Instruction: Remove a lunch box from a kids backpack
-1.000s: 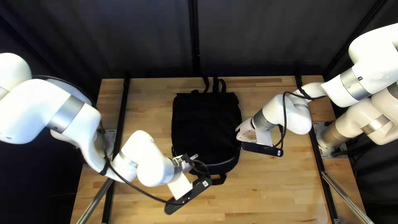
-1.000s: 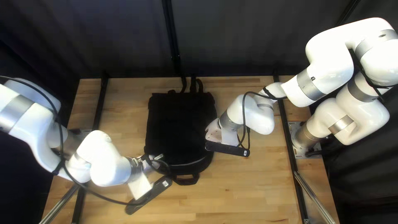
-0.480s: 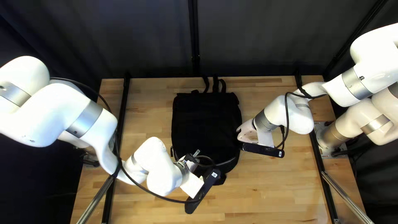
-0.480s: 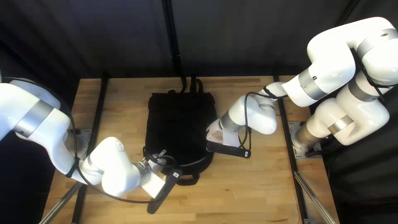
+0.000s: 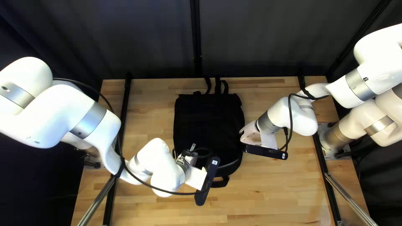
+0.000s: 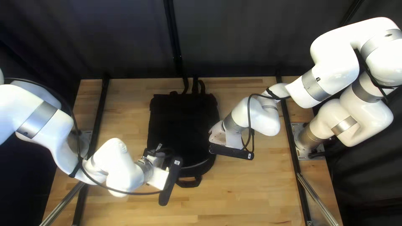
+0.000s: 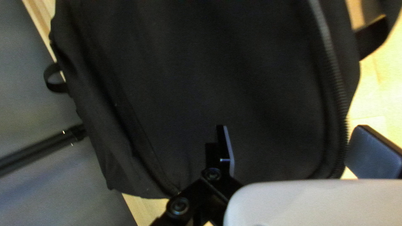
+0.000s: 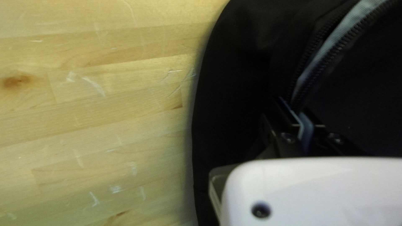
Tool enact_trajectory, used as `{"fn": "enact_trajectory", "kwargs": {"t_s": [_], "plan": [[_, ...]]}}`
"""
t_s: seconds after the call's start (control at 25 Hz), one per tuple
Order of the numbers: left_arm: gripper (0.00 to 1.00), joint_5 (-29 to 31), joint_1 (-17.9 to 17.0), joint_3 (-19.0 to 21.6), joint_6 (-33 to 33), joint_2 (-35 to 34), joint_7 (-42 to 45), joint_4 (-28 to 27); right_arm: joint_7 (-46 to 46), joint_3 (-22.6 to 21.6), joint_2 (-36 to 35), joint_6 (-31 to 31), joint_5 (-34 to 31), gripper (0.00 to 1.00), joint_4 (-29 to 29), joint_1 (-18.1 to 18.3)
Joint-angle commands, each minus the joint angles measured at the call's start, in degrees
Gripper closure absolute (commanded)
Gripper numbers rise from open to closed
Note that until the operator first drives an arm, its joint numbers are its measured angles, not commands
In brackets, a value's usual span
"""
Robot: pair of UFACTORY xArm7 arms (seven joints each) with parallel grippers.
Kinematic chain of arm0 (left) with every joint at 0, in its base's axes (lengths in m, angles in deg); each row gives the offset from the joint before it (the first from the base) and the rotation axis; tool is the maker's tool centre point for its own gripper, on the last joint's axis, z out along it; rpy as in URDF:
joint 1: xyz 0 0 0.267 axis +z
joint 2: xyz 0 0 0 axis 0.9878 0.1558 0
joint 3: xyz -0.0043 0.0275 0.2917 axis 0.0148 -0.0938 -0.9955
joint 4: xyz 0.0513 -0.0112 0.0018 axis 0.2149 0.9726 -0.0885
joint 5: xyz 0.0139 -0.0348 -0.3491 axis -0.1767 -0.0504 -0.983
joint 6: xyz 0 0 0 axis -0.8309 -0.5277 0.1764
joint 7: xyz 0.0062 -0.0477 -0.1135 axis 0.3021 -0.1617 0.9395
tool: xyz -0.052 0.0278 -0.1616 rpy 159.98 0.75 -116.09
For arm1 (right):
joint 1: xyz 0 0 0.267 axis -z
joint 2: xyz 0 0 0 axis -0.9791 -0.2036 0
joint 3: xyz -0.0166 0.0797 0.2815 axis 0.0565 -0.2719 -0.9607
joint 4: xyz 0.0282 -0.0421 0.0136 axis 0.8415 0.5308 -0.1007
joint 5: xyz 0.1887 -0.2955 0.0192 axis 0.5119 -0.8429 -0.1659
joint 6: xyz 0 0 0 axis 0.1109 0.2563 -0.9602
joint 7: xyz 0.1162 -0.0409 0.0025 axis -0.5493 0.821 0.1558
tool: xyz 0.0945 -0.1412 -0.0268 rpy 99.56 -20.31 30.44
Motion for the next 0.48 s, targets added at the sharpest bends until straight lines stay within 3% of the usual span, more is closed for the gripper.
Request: {"fn": "enact_trajectory", "kwargs": {"t_s": [0.04, 0.32, 0.36, 0.4, 0.44, 0.48], "plan": [[1.0, -0.1, 0.2, -0.2, 0.2, 0.1, 0.2, -0.5, 0.9, 0.3, -0.2, -0.1, 1.0, 1.0, 0.0, -0.5], [1.0, -1.6, 1.3, -1.1, 1.7, -0.8, -2.7, -1.1, 3.9, 1.3, -0.9, 0.1, 4.4, 1.0, -0.5, -1.8], [1.0, -2.2, 1.7, -1.5, 2.4, -1.3, -3.4, -0.9, 4.4, 1.5, -0.8, 0.2, 4.9, 0.91, -0.5, -2.0], [1.0, -2.7, 1.9, -1.7, 2.7, -1.8, -4.0, -0.7, 5.0, 1.8, -0.4, 0.9, 5.4, 0.63, -0.6, -2.1], [1.0, -3.2, 2.0, -1.9, 2.9, -2.0, -4.4, -0.8, 3.9, 1.4, 0.3, 1.9, 4.1, 0.0, -0.5, -1.6], [1.0, -4.2, 2.2, -2.1, 2.8, -2.4, -5.3, -1.1, 1.9, 0.5, 1.3, 3.3, 1.9, 0.0, -0.5, -0.5]]}}
